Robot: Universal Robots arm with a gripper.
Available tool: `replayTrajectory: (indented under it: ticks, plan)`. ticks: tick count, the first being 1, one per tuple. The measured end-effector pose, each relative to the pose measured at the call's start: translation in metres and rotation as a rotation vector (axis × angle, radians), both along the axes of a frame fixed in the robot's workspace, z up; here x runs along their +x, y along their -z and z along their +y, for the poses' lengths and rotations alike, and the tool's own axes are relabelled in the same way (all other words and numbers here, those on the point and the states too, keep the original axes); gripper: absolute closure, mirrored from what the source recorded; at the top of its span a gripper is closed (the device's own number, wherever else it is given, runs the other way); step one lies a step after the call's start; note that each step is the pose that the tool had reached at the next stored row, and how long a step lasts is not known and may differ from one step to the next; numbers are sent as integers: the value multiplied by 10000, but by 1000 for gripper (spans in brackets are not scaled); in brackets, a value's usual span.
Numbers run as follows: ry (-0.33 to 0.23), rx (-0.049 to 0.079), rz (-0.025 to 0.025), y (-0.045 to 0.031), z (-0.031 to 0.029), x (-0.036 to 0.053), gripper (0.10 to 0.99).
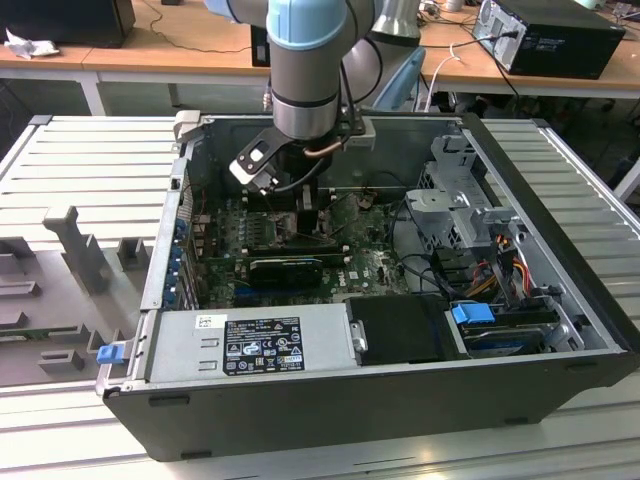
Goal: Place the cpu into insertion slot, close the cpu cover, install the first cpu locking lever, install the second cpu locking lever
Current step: 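Place the cpu into insertion slot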
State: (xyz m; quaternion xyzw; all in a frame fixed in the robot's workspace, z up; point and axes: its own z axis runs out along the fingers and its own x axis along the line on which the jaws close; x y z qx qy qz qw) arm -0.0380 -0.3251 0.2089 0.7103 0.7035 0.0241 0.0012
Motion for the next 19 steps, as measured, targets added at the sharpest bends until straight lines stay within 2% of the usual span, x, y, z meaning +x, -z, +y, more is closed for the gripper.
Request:
replayTrajectory:
  ticks: [6,10,12,13,14,19]
  plan:
    - [77,0,0,25,18,-9,553]
    - [91,0,0,83,42,-21,553]
    - [92,0,1,84,42,-23,541]
    - [92,0,1,84,42,-22,478]
    - [91,4,0,81,43,-22,478]
    - [91,4,0,-31,42,-22,478]
